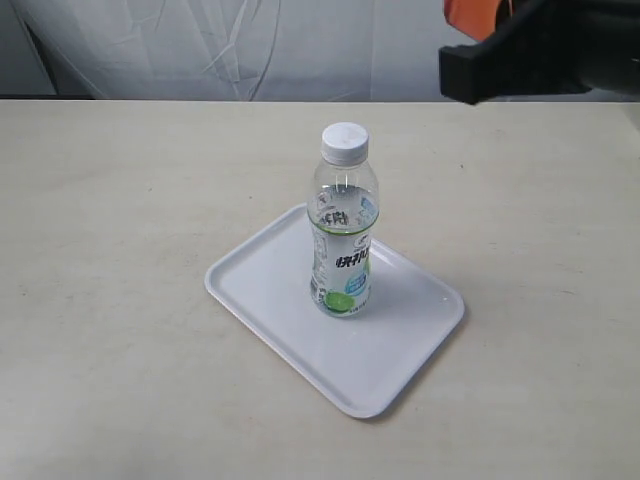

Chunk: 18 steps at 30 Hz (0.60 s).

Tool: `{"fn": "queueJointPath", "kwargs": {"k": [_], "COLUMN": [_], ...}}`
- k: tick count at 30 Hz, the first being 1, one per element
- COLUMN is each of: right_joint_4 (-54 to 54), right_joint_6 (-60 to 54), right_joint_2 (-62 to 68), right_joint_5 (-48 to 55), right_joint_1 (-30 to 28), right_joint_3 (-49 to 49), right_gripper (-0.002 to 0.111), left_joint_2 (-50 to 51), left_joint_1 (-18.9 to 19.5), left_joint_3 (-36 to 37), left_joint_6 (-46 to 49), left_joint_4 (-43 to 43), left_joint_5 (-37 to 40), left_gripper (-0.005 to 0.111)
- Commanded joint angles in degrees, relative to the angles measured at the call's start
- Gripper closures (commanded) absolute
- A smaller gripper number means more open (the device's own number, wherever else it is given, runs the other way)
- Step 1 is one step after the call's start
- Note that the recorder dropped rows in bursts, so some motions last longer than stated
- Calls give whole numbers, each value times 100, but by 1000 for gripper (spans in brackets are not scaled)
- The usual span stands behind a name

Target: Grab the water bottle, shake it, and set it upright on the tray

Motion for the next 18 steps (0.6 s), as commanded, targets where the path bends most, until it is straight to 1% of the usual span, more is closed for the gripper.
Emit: {"fn": "queueJointPath", "kwargs": {"k": [1,4,9,18], "right_joint_4": [58,296,338,338], "right_joint_6": [101,494,495,495], "right_joint_2": [-538,-724,-743,-743], "right_joint_5": [178,403,927,942], "right_joint_1": [-11,-11,-11,-11], "right_joint_3": [436,758,866,866], "right_gripper": [106,106,106,106], "left_joint_2": [-29,-29,-29,-29], "left_joint_1": [8,8,8,8], "left_joint_3": [13,13,13,13], "left_joint_6": [-45,-45,-45,-45], "left_joint_4": [4,4,4,4], "left_joint_5": [-25,-25,-25,-25], "left_gripper": [107,107,107,107]}}
